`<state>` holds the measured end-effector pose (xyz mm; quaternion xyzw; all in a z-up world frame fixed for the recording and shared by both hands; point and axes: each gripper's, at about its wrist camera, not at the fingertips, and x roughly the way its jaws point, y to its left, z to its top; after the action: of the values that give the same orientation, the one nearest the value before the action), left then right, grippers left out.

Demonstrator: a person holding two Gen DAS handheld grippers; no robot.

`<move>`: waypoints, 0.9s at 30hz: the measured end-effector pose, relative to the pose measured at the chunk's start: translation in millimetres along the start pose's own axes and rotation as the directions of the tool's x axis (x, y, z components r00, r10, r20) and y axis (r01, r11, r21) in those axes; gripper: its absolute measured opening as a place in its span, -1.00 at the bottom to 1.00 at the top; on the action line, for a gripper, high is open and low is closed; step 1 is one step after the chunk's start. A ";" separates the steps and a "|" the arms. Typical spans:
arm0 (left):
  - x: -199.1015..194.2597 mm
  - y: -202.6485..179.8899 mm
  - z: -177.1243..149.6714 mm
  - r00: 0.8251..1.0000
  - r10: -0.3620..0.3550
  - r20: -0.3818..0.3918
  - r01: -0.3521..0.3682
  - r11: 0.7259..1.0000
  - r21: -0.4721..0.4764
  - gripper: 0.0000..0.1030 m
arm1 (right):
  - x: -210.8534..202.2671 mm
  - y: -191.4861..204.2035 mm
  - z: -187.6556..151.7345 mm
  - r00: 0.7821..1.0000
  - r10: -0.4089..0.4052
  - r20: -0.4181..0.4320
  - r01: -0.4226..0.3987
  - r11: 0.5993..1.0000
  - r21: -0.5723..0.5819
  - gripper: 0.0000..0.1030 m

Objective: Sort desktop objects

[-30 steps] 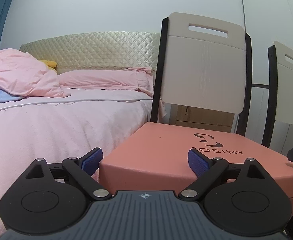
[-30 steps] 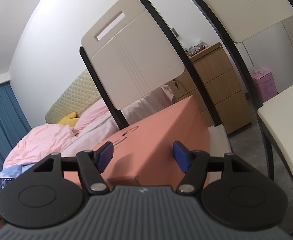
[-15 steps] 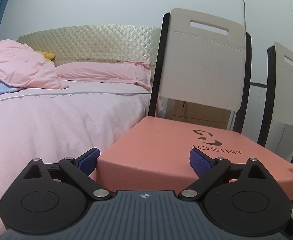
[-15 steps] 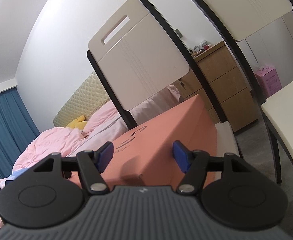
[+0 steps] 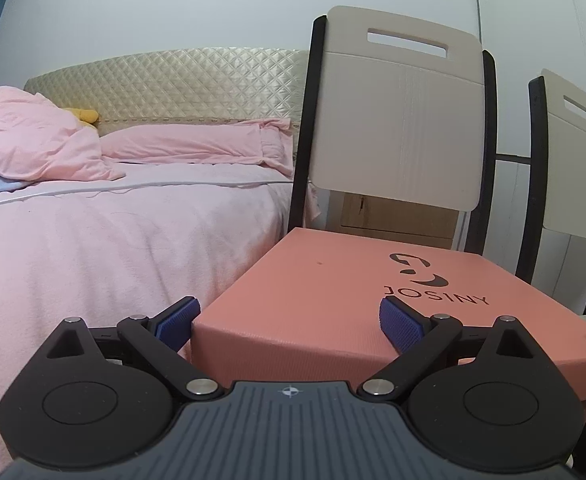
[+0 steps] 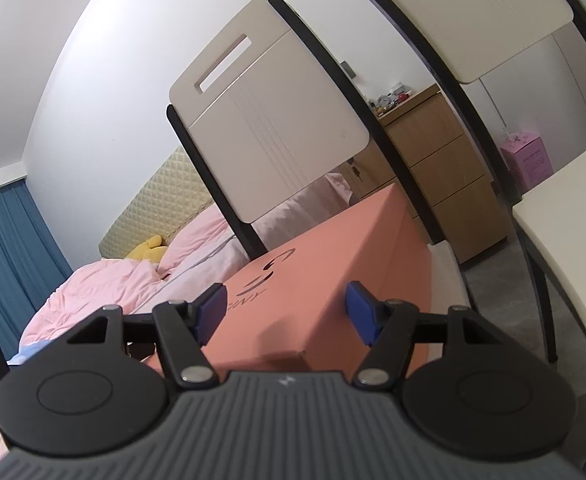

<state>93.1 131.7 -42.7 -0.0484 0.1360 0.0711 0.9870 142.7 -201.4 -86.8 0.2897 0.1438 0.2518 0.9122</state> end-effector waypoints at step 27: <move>-48.5 -16.4 13.4 0.997 -0.061 0.051 0.060 0.998 0.025 0.94 | -15.7 20.1 5.0 0.987 -0.158 0.044 0.164 0.950 -0.265 0.17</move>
<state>52.9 110.9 -15.3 -0.0392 0.1097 0.0408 0.9924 124.1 -198.0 -68.9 0.1538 0.1214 0.1906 0.9619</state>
